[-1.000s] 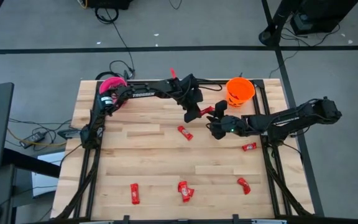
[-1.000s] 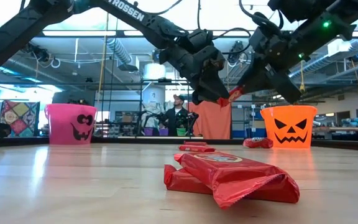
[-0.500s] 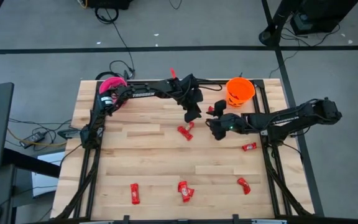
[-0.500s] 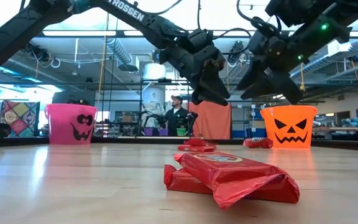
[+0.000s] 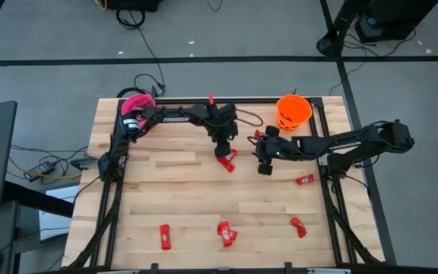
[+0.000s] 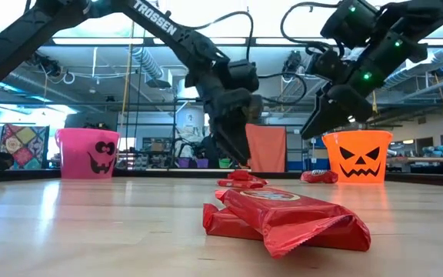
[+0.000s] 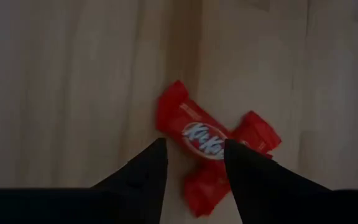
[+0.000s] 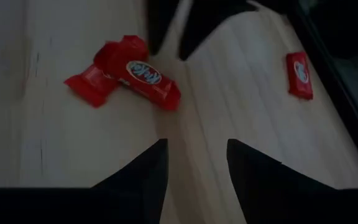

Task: Sort candy by brand, put in halloween buckets
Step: Put the red chocolate bar into the orange bucket

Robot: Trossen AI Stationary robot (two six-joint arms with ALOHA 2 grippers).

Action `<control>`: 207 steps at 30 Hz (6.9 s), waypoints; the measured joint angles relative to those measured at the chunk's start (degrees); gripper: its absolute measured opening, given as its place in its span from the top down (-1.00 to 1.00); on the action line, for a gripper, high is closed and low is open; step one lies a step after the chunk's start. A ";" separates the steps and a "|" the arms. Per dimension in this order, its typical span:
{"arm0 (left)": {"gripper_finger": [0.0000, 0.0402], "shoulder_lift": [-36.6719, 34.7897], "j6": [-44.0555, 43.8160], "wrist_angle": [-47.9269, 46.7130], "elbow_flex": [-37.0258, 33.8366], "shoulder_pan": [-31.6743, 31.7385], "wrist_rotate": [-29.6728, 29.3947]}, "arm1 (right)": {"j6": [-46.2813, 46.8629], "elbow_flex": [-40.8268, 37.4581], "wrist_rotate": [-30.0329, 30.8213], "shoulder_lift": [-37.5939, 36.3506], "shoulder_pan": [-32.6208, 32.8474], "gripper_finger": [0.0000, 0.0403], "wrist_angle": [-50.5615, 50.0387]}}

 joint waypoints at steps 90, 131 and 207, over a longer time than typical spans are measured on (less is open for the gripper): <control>0.38 -0.11 -27.52 33.82 -3.93 -4.51 15.95 | -14.75 -4.37 23.26 0.82 18.81 0.12 5.83; 0.03 -0.17 7.83 12.12 1.38 13.13 -14.03 | 8.13 -2.46 29.35 -23.41 -5.73 0.75 -12.24; -0.31 23.01 40.10 -15.61 37.16 15.08 -16.36 | 14.19 -1.31 -16.90 -29.06 -30.33 -0.28 -16.60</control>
